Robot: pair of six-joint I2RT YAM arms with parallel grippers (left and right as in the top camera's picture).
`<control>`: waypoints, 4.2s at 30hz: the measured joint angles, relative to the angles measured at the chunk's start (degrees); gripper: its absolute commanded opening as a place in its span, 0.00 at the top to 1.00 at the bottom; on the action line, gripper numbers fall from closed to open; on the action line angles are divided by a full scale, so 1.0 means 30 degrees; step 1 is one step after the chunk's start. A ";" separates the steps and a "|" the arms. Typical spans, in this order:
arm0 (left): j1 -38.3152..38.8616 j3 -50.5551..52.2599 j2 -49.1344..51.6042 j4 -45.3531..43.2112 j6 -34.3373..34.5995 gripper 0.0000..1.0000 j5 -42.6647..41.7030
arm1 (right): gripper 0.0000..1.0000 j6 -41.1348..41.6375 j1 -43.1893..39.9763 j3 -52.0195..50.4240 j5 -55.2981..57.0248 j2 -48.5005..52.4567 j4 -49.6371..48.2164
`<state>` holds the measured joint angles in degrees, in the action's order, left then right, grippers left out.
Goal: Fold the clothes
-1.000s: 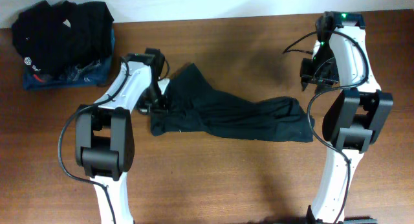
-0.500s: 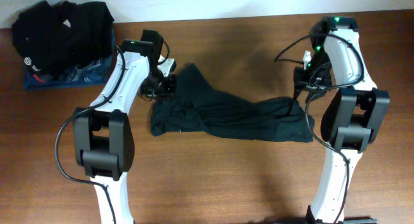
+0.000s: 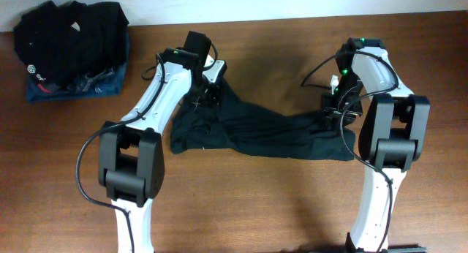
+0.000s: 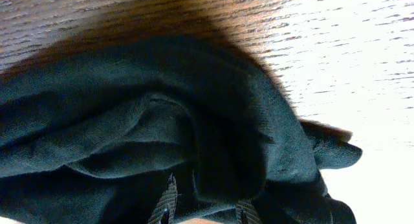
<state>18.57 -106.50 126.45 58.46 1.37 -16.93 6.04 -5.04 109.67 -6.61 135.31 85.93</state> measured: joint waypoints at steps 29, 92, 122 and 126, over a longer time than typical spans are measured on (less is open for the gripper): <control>-0.0386 -0.0036 0.2565 -0.0678 -0.0029 0.84 0.0583 | 0.96 0.0984 0.0000 -0.0044 0.7715 0.0000 -0.5756; -0.0262 -0.0036 0.2565 -0.0750 -0.0029 0.83 0.0801 | 0.12 0.9304 -0.4044 0.5027 -0.2404 0.0000 -0.6455; -0.0102 -0.0073 0.2565 -0.0612 -0.0029 0.83 0.0940 | 0.13 2.1201 -0.4364 0.4510 0.0408 0.0000 -0.6754; -0.0102 -0.0073 0.2565 -0.0605 -0.0029 0.83 0.0940 | 0.13 2.1398 -0.4364 0.4393 0.0627 0.0000 -0.6747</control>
<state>18.26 -106.72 134.15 56.64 1.28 -14.11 70.24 -18.13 122.85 -4.73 135.31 65.69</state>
